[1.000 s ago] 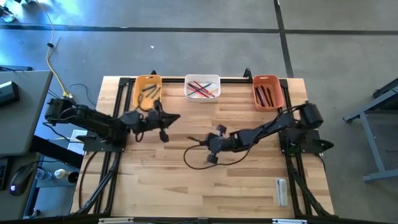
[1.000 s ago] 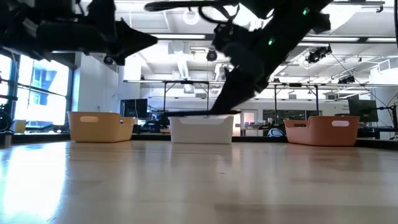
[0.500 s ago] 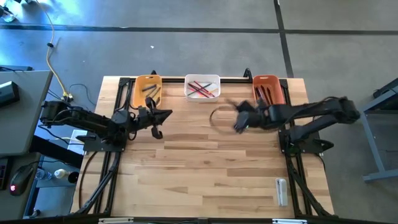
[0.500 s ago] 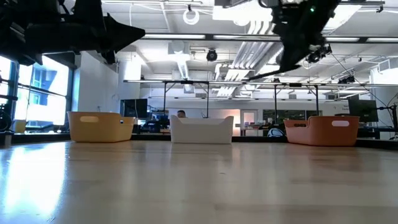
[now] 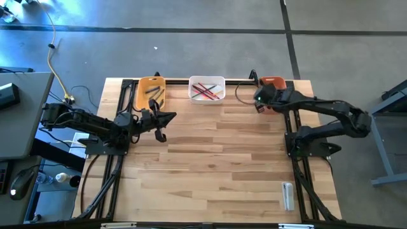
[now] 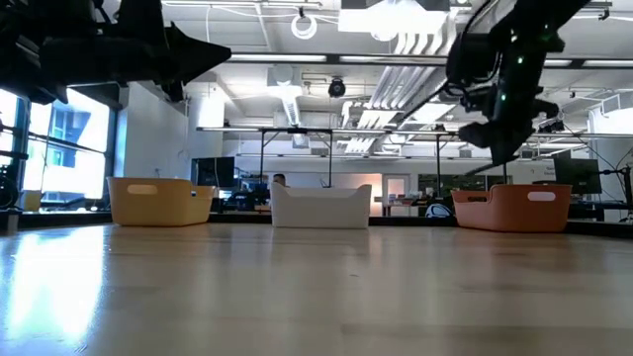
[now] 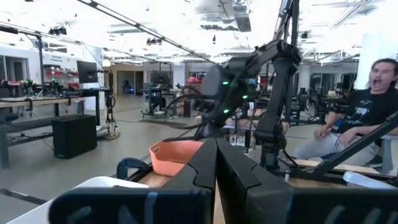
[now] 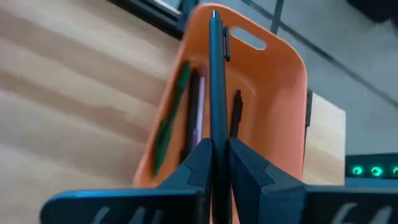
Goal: Sort crayons/erasers/pens/pencils in bins
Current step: Put the black pen into the orange bin, then return to Home Position
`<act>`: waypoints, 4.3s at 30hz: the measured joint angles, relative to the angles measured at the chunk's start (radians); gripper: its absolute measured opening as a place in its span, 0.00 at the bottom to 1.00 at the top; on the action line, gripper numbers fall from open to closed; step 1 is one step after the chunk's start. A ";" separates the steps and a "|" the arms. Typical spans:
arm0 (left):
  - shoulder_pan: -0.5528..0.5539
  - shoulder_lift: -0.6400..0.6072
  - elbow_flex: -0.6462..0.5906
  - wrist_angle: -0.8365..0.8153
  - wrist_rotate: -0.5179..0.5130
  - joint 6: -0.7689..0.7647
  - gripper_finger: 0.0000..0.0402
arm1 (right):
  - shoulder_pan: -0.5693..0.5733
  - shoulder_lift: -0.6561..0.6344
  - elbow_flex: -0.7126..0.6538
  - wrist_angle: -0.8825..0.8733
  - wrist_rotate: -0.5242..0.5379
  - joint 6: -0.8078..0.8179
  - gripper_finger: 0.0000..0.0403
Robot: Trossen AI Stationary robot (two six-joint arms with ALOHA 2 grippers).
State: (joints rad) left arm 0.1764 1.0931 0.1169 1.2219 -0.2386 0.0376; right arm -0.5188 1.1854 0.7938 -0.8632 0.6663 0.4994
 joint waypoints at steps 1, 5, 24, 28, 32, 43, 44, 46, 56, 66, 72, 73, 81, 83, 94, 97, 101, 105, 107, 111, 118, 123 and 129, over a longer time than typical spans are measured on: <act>0.000 0.000 0.000 -0.002 0.000 0.000 0.00 | -0.033 0.000 -0.017 0.035 -0.014 -0.030 0.06; 0.000 0.000 0.000 -0.006 0.000 0.008 0.00 | -0.135 0.000 -0.074 0.145 -0.058 -0.110 0.06; 0.000 0.000 0.000 -0.006 0.000 0.018 0.00 | -0.294 0.036 -0.202 0.395 -0.146 -0.144 0.06; 0.000 0.000 0.000 -0.008 0.000 0.016 0.00 | -0.293 0.117 -0.202 0.420 -0.149 -0.141 0.06; 0.000 0.000 0.000 -0.020 0.000 0.015 0.00 | -0.293 0.198 -0.202 0.463 -0.150 -0.142 0.06; 0.000 0.000 0.000 -0.022 0.000 0.017 0.00 | -0.293 0.285 -0.200 0.508 -0.148 -0.139 0.08; 0.000 0.000 0.000 -0.022 0.000 0.017 0.00 | -0.294 0.281 -0.200 0.507 -0.151 -0.140 0.10; 0.000 0.000 0.000 -0.022 0.000 0.018 0.00 | -0.294 0.277 -0.200 0.508 -0.154 -0.141 0.15; 0.000 0.000 0.000 -0.025 0.000 0.018 0.00 | -0.294 0.258 -0.141 0.451 -0.156 -0.159 0.35; 0.000 0.000 0.000 -0.031 0.000 0.025 0.00 | -0.275 0.152 0.032 0.209 -0.160 -0.172 0.26; 0.000 0.000 0.000 -0.044 -0.001 0.026 0.00 | -0.219 -0.011 0.021 0.198 -0.170 -0.186 0.10; 0.000 0.001 0.000 -0.044 -0.001 0.026 0.00 | -0.202 -0.039 0.012 0.198 -0.170 -0.186 0.07; 0.000 0.001 0.000 -0.050 -0.001 0.029 0.00 | 0.011 -0.285 -0.193 0.441 -0.181 -0.262 0.02; 0.000 0.000 0.000 -0.058 0.006 0.041 0.00 | 0.068 -0.336 -0.272 0.572 -0.247 -0.336 0.01; 0.000 0.001 0.000 -0.079 0.120 0.053 0.00 | 0.277 -0.445 -0.590 1.227 -0.764 -0.567 0.00; 0.000 -0.002 0.000 -0.091 0.166 0.067 0.00 | 0.308 -0.486 -0.599 1.235 -0.839 -0.568 0.00; 0.000 -0.034 0.000 -0.147 0.190 0.071 0.00 | 0.346 -0.545 -0.600 1.227 -0.884 -0.581 0.00; 0.000 -0.108 0.001 -0.216 0.201 0.079 0.00 | 0.384 -0.603 -0.601 1.219 -0.884 -0.631 0.00; 0.000 -0.156 0.000 -0.282 0.205 0.096 0.00 | 0.402 -0.632 -0.601 1.205 -0.884 -0.660 0.00; 0.001 -0.253 -0.005 -0.388 0.204 0.098 0.00 | 0.431 -0.695 -0.601 1.141 -0.843 -0.703 0.00; 0.001 -0.420 -0.082 -0.395 0.206 0.100 0.00 | 0.458 -0.807 -0.601 1.019 -0.748 -0.721 0.00; 0.001 -0.535 -0.105 -0.469 0.208 0.099 0.00 | 0.459 -0.889 -0.685 1.100 -0.753 -0.725 0.00; 0.001 -0.657 -0.105 -0.577 0.209 0.105 0.00 | 0.412 -1.008 -0.783 1.180 -0.741 -0.715 0.00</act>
State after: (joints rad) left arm 0.1772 0.4362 0.0116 0.6448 -0.0299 0.1425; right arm -0.1065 0.1771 0.0111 0.3173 -0.0743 -0.2154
